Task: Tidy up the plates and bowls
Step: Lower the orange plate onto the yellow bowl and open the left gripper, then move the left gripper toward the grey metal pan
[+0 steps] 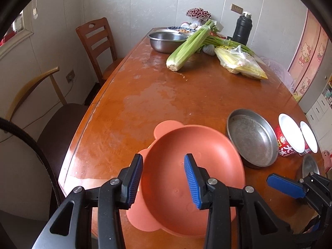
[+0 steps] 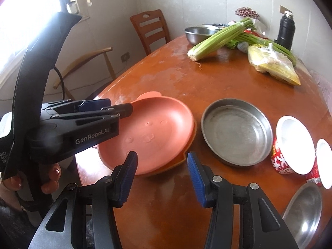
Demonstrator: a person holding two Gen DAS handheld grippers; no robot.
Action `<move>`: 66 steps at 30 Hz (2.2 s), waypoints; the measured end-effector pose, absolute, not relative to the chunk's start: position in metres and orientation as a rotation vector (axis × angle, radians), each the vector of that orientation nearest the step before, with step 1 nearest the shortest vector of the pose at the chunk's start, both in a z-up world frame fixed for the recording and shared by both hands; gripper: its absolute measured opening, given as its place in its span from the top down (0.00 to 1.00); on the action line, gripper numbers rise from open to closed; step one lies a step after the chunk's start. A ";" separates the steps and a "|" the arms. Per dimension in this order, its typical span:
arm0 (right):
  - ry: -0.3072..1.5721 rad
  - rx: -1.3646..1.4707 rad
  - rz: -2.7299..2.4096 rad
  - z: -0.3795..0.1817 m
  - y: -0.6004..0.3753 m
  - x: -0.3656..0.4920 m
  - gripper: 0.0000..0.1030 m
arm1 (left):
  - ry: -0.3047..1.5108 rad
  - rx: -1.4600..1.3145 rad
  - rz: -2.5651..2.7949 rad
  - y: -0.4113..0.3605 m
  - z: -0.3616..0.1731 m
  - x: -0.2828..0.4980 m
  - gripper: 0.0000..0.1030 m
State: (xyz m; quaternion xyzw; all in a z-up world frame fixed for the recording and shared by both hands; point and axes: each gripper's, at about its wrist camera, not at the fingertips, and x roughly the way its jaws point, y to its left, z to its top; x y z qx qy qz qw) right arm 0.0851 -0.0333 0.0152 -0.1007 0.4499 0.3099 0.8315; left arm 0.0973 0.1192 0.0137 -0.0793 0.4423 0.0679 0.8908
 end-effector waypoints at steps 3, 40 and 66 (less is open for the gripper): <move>0.951 -0.185 0.647 0.018 -0.044 0.088 0.49 | 0.911 -0.162 0.132 0.113 0.017 0.098 0.59; 0.941 0.050 0.471 0.025 -0.159 0.111 0.45 | 0.911 -0.033 0.022 0.018 0.034 0.127 0.57; 1.104 0.136 0.388 -0.012 -0.138 0.155 0.44 | 1.051 0.024 -0.068 0.020 0.001 0.210 0.52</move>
